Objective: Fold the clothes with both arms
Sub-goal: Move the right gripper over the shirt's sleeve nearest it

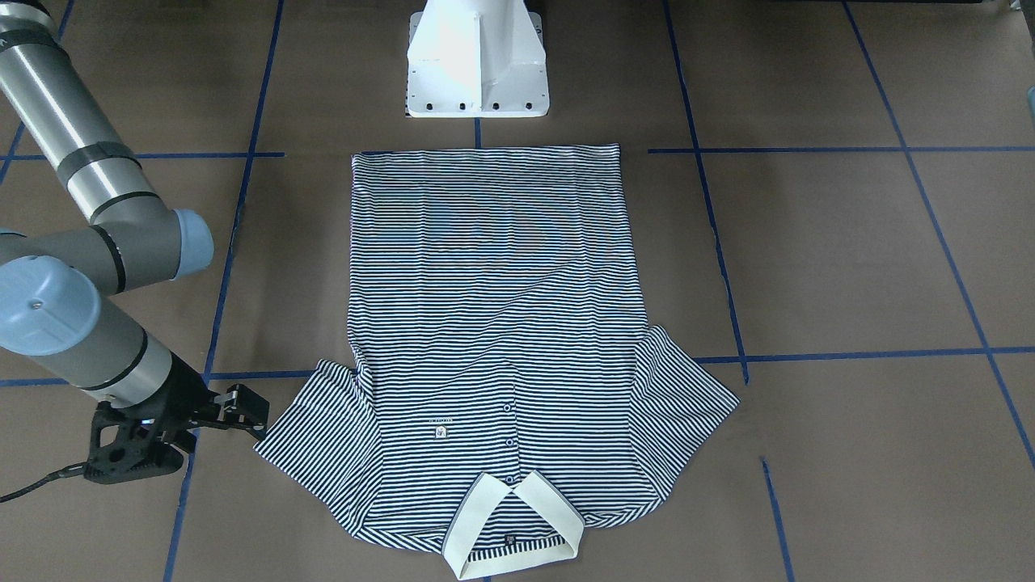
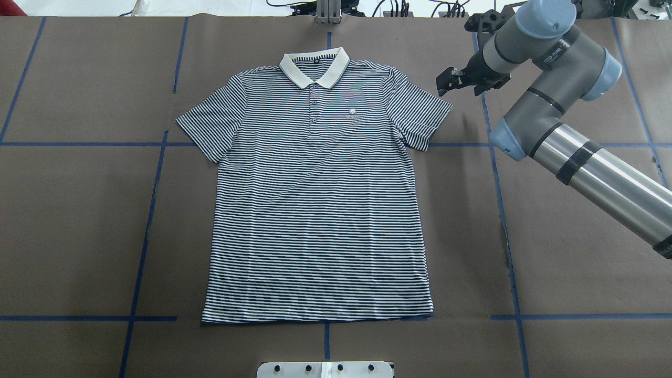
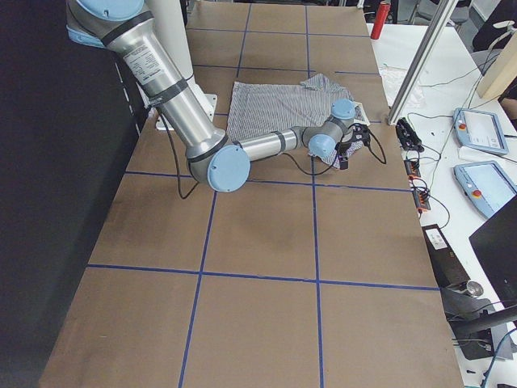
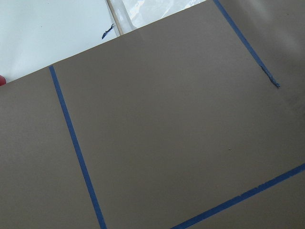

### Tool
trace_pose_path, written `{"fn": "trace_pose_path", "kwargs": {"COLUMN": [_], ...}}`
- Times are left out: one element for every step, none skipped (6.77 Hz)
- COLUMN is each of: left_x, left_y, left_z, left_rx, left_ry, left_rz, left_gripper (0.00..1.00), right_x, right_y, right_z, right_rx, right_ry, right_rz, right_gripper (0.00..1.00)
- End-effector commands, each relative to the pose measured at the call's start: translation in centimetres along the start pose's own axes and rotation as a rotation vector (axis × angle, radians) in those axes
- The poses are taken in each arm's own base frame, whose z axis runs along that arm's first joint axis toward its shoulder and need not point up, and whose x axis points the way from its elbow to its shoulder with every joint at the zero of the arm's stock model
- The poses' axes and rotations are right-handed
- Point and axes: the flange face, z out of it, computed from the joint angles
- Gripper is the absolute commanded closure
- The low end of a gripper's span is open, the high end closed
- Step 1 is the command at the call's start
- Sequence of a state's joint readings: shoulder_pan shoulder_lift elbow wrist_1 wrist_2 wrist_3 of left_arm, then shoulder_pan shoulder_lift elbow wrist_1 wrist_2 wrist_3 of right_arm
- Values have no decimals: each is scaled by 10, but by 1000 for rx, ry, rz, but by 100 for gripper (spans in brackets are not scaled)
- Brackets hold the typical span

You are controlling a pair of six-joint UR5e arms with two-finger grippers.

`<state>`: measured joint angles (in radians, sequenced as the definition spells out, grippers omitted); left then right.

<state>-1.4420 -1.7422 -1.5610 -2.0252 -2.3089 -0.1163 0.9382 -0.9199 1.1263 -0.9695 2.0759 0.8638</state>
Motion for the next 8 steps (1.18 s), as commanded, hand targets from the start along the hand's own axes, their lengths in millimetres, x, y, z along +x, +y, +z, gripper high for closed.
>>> {"fn": "trace_pose_path", "kwargs": {"left_x": [1, 1, 1, 0, 0, 0, 0, 1], "left_y": [-1, 0, 0, -1, -1, -2, -2, -3], "left_z": [-1, 0, 0, 0, 0, 0, 0, 0], "left_rx": [2, 1, 1, 1, 1, 1, 1, 2], "left_ry": [2, 2, 2, 2, 2, 2, 2, 2], "left_rz": [-24, -23, -23, -23, -23, -25, -25, -25], "left_gripper": [0, 0, 0, 0, 0, 0, 0, 0], "right_x": [-5, -3, -11, -12, -12, -14, -14, -15], "right_y": [10, 11, 10, 11, 13, 13, 13, 12], "right_z": [22, 31, 39, 42, 44, 44, 45, 43], "right_rx": [2, -7, -19, -23, -26, -28, -30, -28], "right_ry": [41, 55, 60, 61, 64, 61, 61, 59], "right_rz": [-5, -2, -4, -5, -6, -13, -23, -51], "right_gripper": [8, 8, 8, 13, 29, 49, 72, 89]}}
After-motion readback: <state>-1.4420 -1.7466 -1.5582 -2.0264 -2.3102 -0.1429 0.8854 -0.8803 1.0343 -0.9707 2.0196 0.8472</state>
